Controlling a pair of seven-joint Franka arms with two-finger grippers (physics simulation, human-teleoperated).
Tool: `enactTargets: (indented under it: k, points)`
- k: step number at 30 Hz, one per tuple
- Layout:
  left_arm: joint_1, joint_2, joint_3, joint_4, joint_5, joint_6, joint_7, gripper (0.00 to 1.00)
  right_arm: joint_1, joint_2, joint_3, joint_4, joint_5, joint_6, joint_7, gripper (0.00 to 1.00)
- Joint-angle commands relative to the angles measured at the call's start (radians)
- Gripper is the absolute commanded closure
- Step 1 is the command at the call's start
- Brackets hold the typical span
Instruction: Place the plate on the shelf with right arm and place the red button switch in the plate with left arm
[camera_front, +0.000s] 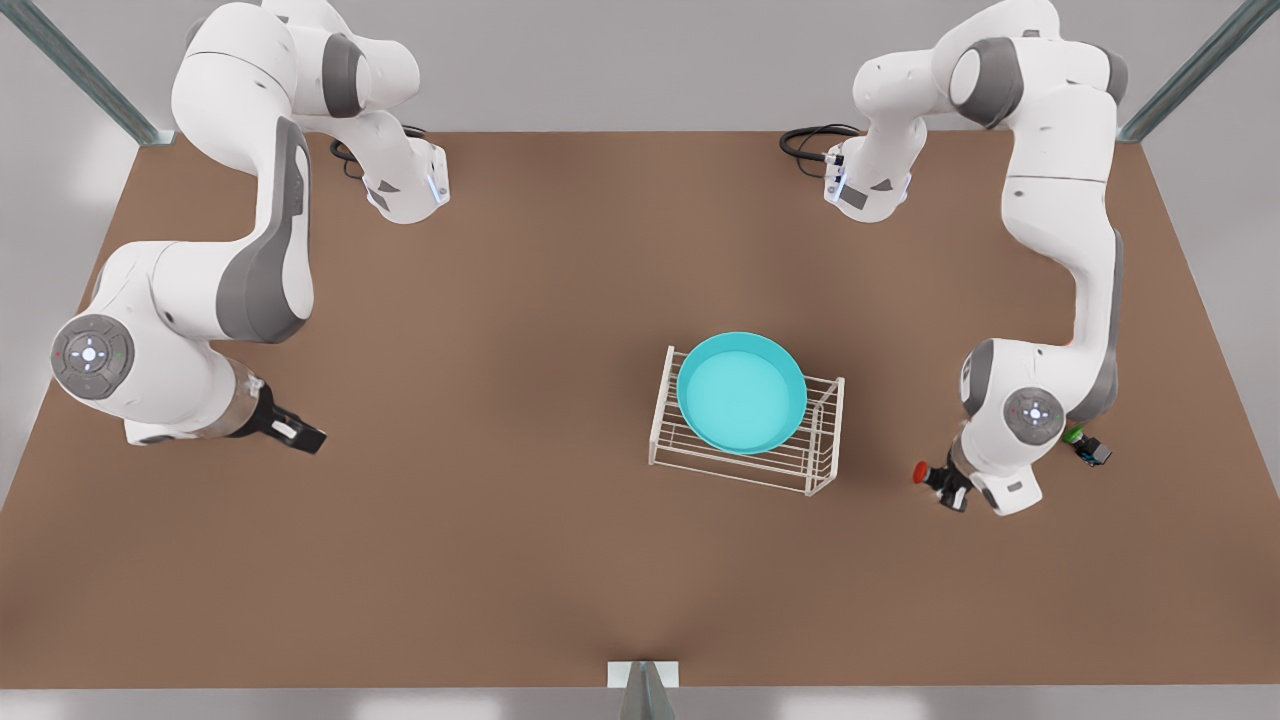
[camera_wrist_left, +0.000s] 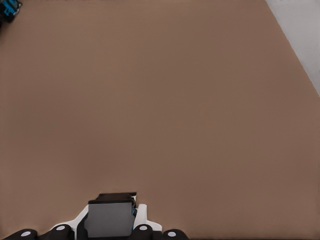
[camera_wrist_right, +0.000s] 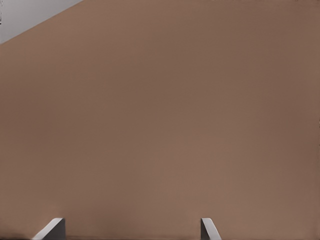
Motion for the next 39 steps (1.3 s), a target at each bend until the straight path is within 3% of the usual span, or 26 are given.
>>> enactTargets:
  k: [1,6,13,27,28,29,33,37,39]
  points:
    - [0.005,-0.027,-0.014,0.012,-0.032,-0.13,0.011,0.64,0.0,-0.002,0.0,0.0,-0.006,-0.014,-0.378,0.0]
    - [0.002,-0.074,-0.111,0.105,-0.092,-0.358,-0.005,0.64,0.0,0.0,-0.001,0.0,-0.006,-0.013,-0.378,0.0]
    - [-0.006,-0.071,-0.288,0.133,-0.093,-0.433,-0.212,0.64,-0.005,-0.011,-0.015,0.0,-0.005,-0.046,-0.378,0.0]
    - [-0.261,-0.019,-0.298,0.134,-0.115,-0.399,-0.396,0.62,-0.022,-0.006,-0.009,0.0,-0.002,-0.034,-0.381,0.0]
    - [-0.261,-0.018,-0.298,0.134,-0.11,-0.401,-0.397,0.56,-0.022,-0.006,-0.009,0.0,-0.002,-0.036,-0.381,0.0]
    - [-0.261,-0.019,-0.298,0.134,-0.106,-0.401,-0.396,0.0,-0.023,-0.006,-0.012,0.0,-0.002,-0.036,-0.383,0.0]
    - [-0.224,-0.045,-0.274,0.148,-0.075,-0.43,-0.291,0.0,-0.025,-0.005,-0.014,0.0,0.0,-0.034,-0.392,0.0]
    - [0.114,-0.097,-0.274,0.254,-0.007,-0.513,0.806,0.0,-0.029,-0.005,-0.011,0.0,0.001,-0.028,-0.394,0.0]
    - [0.134,-0.096,-0.274,0.263,-0.014,-0.523,0.914,0.0,-0.029,-0.005,-0.011,0.0,0.001,-0.028,-0.392,0.0]
